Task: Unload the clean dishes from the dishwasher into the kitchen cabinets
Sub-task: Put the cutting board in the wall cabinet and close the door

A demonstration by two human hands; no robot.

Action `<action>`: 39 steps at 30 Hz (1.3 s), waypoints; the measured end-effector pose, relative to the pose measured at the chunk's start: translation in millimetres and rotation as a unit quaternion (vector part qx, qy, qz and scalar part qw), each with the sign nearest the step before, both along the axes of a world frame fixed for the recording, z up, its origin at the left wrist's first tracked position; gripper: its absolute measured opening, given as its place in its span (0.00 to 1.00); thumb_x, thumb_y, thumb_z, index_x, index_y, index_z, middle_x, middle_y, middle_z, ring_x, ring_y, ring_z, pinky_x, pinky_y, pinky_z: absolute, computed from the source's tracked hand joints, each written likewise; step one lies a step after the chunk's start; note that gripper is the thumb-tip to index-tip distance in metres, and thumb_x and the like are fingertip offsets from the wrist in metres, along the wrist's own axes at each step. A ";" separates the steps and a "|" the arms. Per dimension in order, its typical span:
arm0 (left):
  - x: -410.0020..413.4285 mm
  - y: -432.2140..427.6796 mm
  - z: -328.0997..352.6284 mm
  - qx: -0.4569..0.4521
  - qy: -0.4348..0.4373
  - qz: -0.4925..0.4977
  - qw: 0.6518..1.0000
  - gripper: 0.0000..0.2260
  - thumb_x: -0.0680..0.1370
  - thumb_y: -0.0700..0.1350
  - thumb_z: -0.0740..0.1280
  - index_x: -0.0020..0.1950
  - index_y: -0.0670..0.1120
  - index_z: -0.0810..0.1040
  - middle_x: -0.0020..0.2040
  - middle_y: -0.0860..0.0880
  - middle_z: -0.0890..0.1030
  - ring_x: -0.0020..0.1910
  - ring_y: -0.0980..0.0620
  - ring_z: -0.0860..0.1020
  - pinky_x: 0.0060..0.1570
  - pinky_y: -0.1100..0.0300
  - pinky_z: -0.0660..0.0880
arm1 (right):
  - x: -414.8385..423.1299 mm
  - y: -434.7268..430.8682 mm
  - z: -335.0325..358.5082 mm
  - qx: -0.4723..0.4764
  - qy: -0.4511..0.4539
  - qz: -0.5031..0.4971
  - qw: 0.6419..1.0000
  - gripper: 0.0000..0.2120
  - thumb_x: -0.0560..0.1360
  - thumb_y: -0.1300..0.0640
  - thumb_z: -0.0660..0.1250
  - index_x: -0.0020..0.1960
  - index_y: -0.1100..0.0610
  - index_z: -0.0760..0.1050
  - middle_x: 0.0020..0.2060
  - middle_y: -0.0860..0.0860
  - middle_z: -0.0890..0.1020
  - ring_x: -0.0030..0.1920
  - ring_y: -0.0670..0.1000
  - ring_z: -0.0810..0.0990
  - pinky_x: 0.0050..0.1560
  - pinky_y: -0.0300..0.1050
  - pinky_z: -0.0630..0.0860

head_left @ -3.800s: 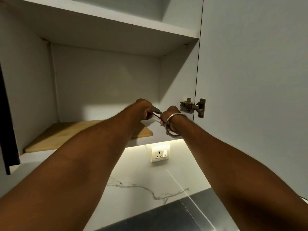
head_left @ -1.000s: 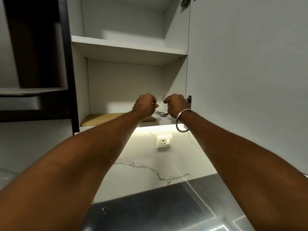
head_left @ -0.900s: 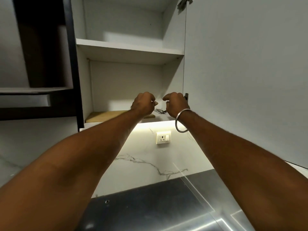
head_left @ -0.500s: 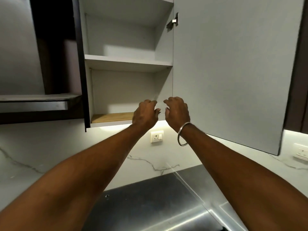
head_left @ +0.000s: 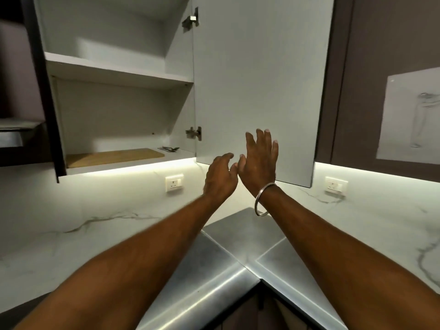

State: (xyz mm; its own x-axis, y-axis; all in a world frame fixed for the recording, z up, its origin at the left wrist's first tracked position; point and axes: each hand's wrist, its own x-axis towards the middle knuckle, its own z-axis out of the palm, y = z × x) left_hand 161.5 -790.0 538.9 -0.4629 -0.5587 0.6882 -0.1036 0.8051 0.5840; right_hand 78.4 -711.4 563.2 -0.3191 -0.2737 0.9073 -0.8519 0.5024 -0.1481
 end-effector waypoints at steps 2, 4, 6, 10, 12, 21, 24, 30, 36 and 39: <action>-18.7 23.4 -5.7 0.009 -0.007 -0.025 1.000 0.18 0.85 0.50 0.61 0.74 0.47 0.73 0.71 0.46 0.76 0.69 0.47 0.75 0.69 0.51 0.72 | -15.0 22.2 -6.4 -0.001 -0.004 -0.025 1.000 0.28 0.78 0.54 0.65 0.76 0.54 0.63 0.77 0.58 0.62 0.80 0.60 0.53 0.78 0.63 0.50; -34.9 44.0 -8.2 0.006 -0.013 -0.043 0.999 0.17 0.86 0.49 0.61 0.73 0.46 0.74 0.70 0.46 0.78 0.68 0.47 0.76 0.67 0.53 0.72 | -29.5 42.0 -9.0 -0.007 -0.008 -0.053 0.999 0.28 0.78 0.53 0.66 0.76 0.54 0.63 0.77 0.58 0.62 0.80 0.60 0.53 0.78 0.63 0.50; -50.1 61.4 -8.2 0.009 -0.010 -0.056 0.998 0.16 0.85 0.47 0.62 0.72 0.45 0.76 0.67 0.45 0.79 0.64 0.47 0.78 0.64 0.54 0.74 | -43.1 59.0 -9.5 -0.011 -0.001 -0.085 0.996 0.29 0.77 0.53 0.66 0.77 0.54 0.62 0.78 0.59 0.60 0.80 0.61 0.51 0.78 0.63 0.49; -76.7 86.9 -6.8 0.058 -0.001 -0.070 0.996 0.10 0.85 0.47 0.63 0.63 0.44 0.78 0.57 0.46 0.83 0.53 0.48 0.82 0.55 0.55 0.80 | -59.1 82.7 -5.4 -0.049 -0.025 -0.071 0.996 0.31 0.77 0.54 0.68 0.78 0.53 0.60 0.79 0.57 0.58 0.79 0.60 0.56 0.76 0.61 0.59; -90.3 102.6 -8.9 0.151 0.012 -0.097 0.984 0.09 0.85 0.50 0.63 0.57 0.45 0.77 0.54 0.46 0.83 0.49 0.48 0.83 0.51 0.51 0.83 | -66.5 93.5 -7.4 -0.090 -0.079 -0.024 0.992 0.32 0.77 0.57 0.69 0.77 0.52 0.60 0.78 0.55 0.60 0.75 0.59 0.66 0.68 0.57 0.73; -126.7 123.9 -24.1 0.554 0.136 -0.216 0.792 0.19 0.83 0.48 0.68 0.70 0.42 0.70 0.62 0.39 0.78 0.52 0.39 0.84 0.49 0.46 0.84 | -98.9 112.5 -15.7 -0.205 -0.260 0.084 0.940 0.17 0.80 0.61 0.66 0.68 0.58 0.74 0.62 0.56 0.80 0.61 0.58 0.79 0.59 0.48 0.78; -123.5 117.3 -24.7 0.584 0.169 -0.232 0.759 0.16 0.83 0.46 0.67 0.69 0.41 0.72 0.61 0.36 0.80 0.51 0.37 0.85 0.49 0.43 0.84 | -97.5 110.7 -14.4 -0.260 -0.262 0.104 0.924 0.12 0.79 0.57 0.66 0.62 0.56 0.78 0.53 0.51 0.83 0.53 0.52 0.82 0.55 0.52 0.82; -99.8 101.2 -26.5 0.611 0.211 -0.234 0.726 0.14 0.83 0.47 0.67 0.65 0.42 0.73 0.55 0.37 0.83 0.49 0.36 0.85 0.46 0.45 0.84 | -70.7 103.8 -20.7 -0.326 -0.236 0.179 0.898 0.06 0.79 0.52 0.67 0.52 0.54 0.75 0.37 0.45 0.80 0.38 0.45 0.81 0.40 0.40 0.80; -68.3 78.1 -30.2 0.617 0.237 -0.191 0.726 0.14 0.82 0.49 0.67 0.64 0.42 0.74 0.57 0.37 0.82 0.51 0.37 0.84 0.40 0.51 0.83 | -32.0 92.7 -29.2 -0.287 -0.160 0.240 0.913 0.10 0.79 0.52 0.68 0.43 0.56 0.72 0.28 0.44 0.73 0.28 0.44 0.72 0.30 0.35 0.70; -50.5 69.5 -33.5 0.615 0.256 -0.171 0.726 0.12 0.83 0.48 0.67 0.64 0.44 0.74 0.56 0.39 0.82 0.53 0.39 0.83 0.41 0.52 0.83 | -6.1 84.1 -29.5 -0.262 -0.137 0.273 0.916 0.11 0.79 0.52 0.67 0.42 0.56 0.71 0.28 0.44 0.72 0.29 0.44 0.72 0.31 0.31 0.67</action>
